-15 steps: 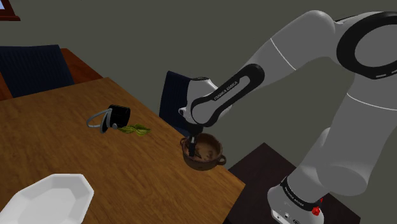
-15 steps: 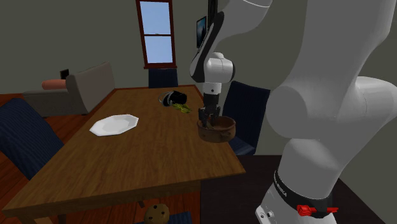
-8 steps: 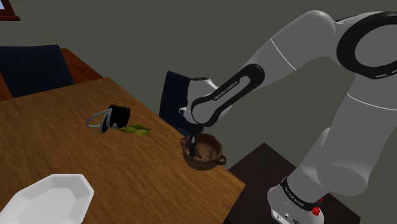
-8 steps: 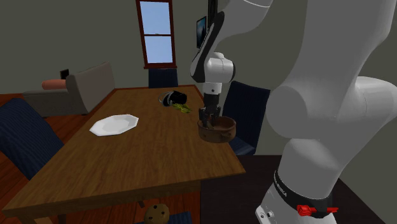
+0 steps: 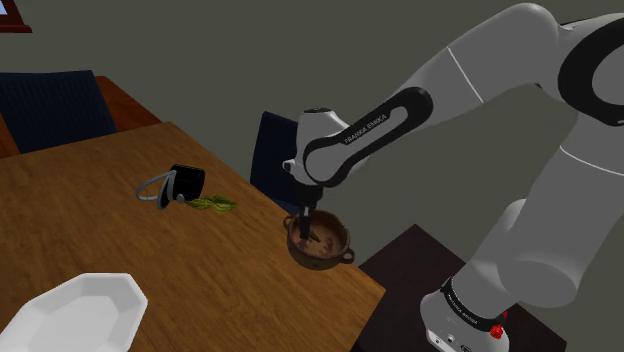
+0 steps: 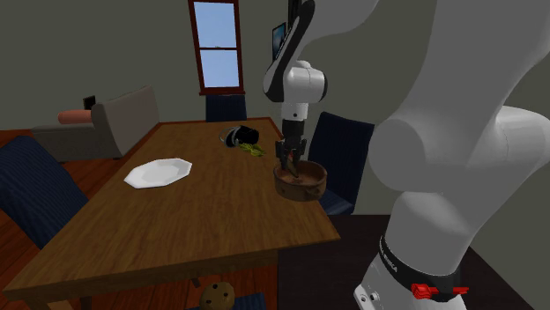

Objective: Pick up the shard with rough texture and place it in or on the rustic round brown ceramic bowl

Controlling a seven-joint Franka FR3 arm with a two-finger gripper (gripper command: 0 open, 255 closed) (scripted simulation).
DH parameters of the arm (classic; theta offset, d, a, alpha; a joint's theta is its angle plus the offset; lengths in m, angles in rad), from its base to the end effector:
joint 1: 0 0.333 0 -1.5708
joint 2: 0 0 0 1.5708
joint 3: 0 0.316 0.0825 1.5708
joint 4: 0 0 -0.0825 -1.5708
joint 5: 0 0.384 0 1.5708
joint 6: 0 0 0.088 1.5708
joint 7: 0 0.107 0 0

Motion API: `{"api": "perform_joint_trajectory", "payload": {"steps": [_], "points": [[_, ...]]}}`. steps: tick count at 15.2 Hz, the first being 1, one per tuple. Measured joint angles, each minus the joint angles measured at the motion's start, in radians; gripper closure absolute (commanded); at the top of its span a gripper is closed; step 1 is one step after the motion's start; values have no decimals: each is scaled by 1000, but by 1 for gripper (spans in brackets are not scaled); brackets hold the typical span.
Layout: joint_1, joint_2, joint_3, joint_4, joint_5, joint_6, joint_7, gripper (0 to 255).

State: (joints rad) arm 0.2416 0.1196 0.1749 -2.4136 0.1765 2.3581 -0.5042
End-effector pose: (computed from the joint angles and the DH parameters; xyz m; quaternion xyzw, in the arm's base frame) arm 0.4331 0.1954 0.2493 -0.9183 -0.3803 0.0838 0.0707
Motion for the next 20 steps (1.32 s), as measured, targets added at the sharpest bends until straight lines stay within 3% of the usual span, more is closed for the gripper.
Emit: {"api": "perform_joint_trajectory", "payload": {"steps": [20], "points": [[-7, -215, -6, 49, 7, -263, 15, 255]]}}
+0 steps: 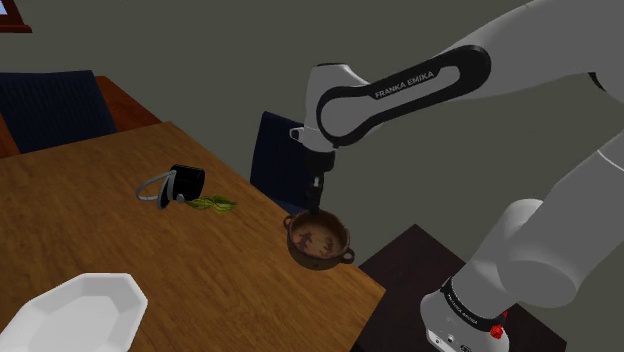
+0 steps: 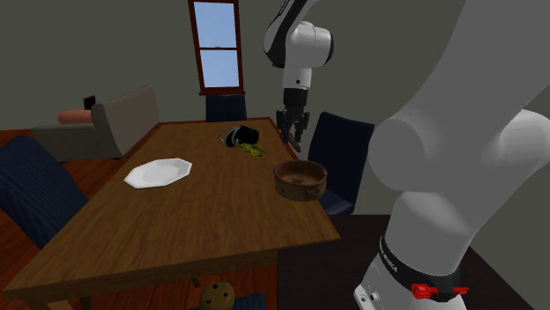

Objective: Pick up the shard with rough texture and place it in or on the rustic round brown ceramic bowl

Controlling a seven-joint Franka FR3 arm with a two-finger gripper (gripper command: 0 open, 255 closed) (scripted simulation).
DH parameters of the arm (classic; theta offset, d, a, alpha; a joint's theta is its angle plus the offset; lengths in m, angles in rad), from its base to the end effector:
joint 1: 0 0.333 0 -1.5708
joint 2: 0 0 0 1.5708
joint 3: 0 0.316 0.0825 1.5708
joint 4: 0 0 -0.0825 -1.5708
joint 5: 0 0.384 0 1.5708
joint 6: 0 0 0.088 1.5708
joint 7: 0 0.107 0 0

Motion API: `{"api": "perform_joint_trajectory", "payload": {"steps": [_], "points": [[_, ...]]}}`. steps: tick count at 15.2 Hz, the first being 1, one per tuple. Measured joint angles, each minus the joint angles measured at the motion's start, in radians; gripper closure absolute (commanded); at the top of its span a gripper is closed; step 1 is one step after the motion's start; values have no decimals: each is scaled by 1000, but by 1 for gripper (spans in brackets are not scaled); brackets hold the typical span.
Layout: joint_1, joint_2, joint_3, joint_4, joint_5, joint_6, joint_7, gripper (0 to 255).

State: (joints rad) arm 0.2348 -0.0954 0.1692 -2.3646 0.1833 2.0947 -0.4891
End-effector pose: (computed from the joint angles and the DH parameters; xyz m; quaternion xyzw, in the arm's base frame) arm 0.4267 0.1920 0.3509 -0.9183 -0.3802 0.0841 0.0706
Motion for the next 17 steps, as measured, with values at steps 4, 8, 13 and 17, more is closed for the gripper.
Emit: {"api": "perform_joint_trajectory", "payload": {"steps": [4, 8, 13, 17], "points": [[-11, -92, -18, -108, 9, 11, -39, 255], [-9, -66, -15, -141, 13, 69, -46, 255], [-9, -21, -14, -166, 16, 139, -54, 255], [-8, 23, -11, -176, 17, 193, -58, 255]]}}
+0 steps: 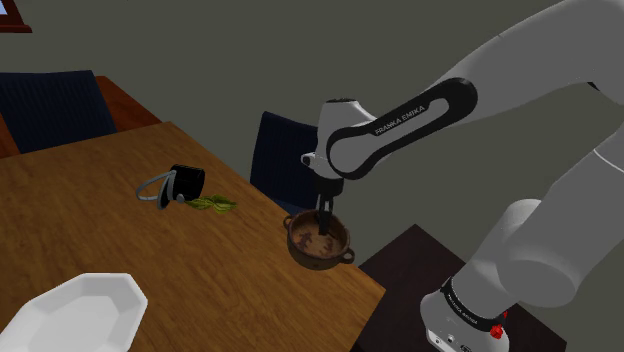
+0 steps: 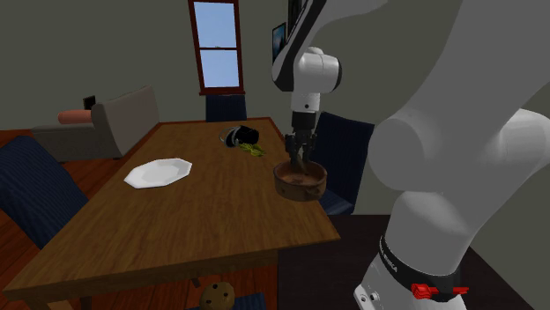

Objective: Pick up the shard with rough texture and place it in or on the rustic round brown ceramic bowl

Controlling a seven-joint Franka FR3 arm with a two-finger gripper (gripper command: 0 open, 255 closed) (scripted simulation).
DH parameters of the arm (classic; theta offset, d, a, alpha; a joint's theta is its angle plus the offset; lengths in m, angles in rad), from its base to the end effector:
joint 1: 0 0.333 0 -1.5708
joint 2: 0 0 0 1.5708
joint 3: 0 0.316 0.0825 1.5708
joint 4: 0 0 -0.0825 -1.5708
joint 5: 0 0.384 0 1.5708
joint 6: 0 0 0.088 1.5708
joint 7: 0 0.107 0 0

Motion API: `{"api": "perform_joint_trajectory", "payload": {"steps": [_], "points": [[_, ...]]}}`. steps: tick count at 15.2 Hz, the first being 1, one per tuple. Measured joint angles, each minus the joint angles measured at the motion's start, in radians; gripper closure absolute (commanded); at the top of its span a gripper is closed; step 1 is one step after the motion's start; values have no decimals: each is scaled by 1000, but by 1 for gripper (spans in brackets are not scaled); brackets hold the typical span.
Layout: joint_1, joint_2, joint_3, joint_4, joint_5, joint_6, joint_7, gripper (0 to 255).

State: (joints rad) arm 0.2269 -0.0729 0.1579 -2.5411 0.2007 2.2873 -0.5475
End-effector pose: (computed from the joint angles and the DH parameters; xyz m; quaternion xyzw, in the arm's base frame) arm 0.3979 0.1653 0.2842 -0.9183 -0.3802 0.0844 0.0707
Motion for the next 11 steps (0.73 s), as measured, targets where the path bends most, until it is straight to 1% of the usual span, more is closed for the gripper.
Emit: {"api": "perform_joint_trajectory", "payload": {"steps": [6, 7, 11], "points": [[0, 7, 0, -4, 1, 11, -1, 255], [0, 7, 0, -4, 1, 11, -1, 0], [0, 7, 1, -4, 1, 11, -1, 0]]}}
